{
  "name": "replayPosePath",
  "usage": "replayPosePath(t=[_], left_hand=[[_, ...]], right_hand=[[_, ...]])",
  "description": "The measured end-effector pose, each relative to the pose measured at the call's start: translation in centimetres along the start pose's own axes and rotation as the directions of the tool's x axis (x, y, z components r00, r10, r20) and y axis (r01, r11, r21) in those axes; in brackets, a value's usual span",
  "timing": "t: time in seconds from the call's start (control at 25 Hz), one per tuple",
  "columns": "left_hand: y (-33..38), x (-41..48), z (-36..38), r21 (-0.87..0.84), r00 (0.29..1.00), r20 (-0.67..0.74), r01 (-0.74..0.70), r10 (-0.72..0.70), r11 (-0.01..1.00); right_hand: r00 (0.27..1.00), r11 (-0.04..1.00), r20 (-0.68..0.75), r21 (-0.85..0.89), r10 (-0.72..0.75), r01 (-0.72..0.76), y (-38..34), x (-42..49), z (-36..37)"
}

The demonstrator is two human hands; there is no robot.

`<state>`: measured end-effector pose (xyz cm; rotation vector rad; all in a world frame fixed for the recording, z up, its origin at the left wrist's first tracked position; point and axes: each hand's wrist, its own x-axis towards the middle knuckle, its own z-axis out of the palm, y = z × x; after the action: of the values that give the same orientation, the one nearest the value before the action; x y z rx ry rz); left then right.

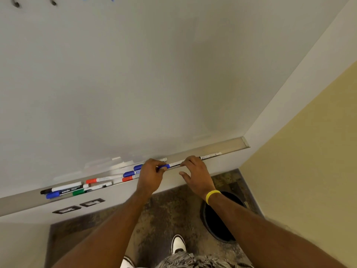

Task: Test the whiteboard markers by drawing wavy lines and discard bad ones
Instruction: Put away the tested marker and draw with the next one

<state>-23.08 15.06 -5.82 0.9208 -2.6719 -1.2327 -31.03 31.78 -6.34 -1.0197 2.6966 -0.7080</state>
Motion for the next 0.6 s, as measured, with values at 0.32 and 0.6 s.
replayPosePath(t=[0.32, 0.6], left_hand=[[-2.8, 2.1, 1.3, 0.180, 0.999, -0.001, -0.044, 0.045, 0.983], [-3.3, 2.8, 1.6, 0.269, 0.989, 0.117, -0.122, 0.094, 0.955]], right_hand=[[0.959, 0.981, 0.283, -0.178, -0.018, 0.071, 0.5, 2.4, 1.0], [0.919, 0.935, 0.390, -0.299, -0.063, 0.191, 0.7, 2.1, 2.5]])
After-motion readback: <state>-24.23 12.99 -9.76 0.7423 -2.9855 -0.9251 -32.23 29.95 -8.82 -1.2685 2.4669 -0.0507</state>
